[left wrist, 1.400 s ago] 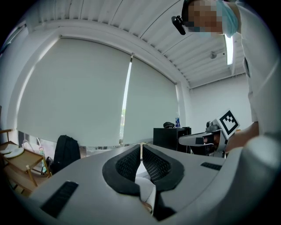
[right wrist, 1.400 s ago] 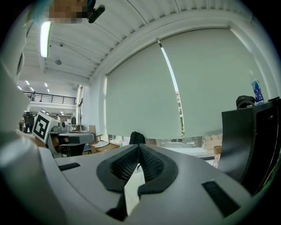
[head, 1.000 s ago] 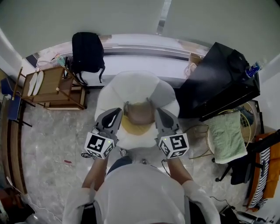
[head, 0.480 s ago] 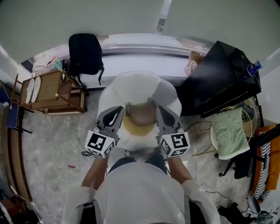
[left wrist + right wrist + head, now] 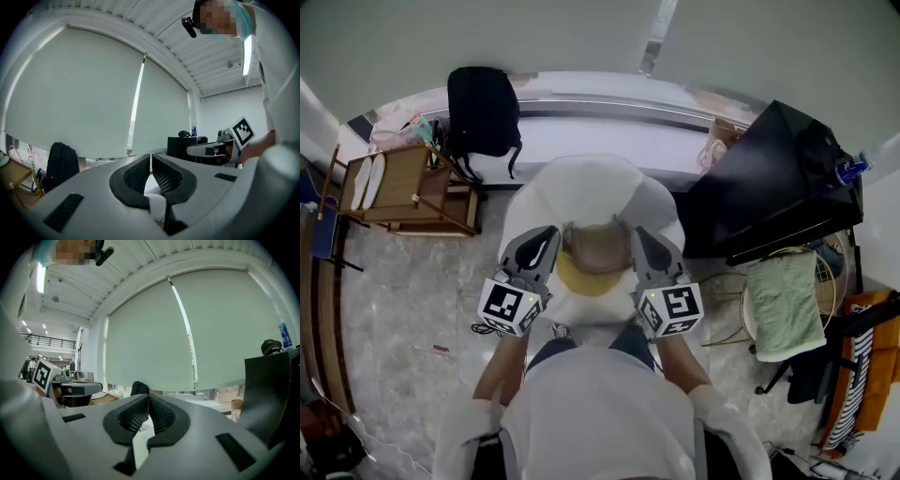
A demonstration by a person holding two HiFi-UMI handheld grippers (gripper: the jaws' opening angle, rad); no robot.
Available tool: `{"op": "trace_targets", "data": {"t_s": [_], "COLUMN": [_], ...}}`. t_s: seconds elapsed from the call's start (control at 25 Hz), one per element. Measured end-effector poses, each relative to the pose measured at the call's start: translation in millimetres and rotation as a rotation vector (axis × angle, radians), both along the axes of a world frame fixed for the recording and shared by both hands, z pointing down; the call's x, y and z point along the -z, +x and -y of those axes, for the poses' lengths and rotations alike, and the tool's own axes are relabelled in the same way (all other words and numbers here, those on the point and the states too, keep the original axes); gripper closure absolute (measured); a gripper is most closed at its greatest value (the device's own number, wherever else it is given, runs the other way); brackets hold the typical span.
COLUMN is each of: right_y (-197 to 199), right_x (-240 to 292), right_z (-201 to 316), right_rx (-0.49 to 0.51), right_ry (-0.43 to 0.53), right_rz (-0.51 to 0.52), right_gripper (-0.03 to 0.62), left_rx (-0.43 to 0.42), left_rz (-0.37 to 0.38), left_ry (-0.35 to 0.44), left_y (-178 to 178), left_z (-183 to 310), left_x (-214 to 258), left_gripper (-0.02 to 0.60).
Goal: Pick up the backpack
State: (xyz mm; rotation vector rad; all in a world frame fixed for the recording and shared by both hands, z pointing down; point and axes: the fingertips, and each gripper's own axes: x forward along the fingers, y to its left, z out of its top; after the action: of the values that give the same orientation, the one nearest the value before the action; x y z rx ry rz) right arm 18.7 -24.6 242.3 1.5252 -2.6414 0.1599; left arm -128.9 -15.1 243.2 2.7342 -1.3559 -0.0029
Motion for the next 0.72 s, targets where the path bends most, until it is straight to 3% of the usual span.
{"op": "trace_targets", "data": {"t_s": [0.32, 0.72], "right_y": [25.9, 39.7], "right_x": [-10.8, -39.5], "right_z": [28.7, 65.2], "right_rx": [0.067, 0.056], "right_ry": [-0.023, -0.069], "right_rz": [-0.006, 0.001], "right_gripper": [0.563, 0.565], "left_rx": [0.064, 0.094], "left_rz": [0.000, 0.007], "left_ry": [-0.017, -0.107], "left_y": [33.2, 37.9], "left_z": [22.5, 53.7], "left_x": [-7.9, -52.2], "left_gripper": [0.540, 0.540]}}
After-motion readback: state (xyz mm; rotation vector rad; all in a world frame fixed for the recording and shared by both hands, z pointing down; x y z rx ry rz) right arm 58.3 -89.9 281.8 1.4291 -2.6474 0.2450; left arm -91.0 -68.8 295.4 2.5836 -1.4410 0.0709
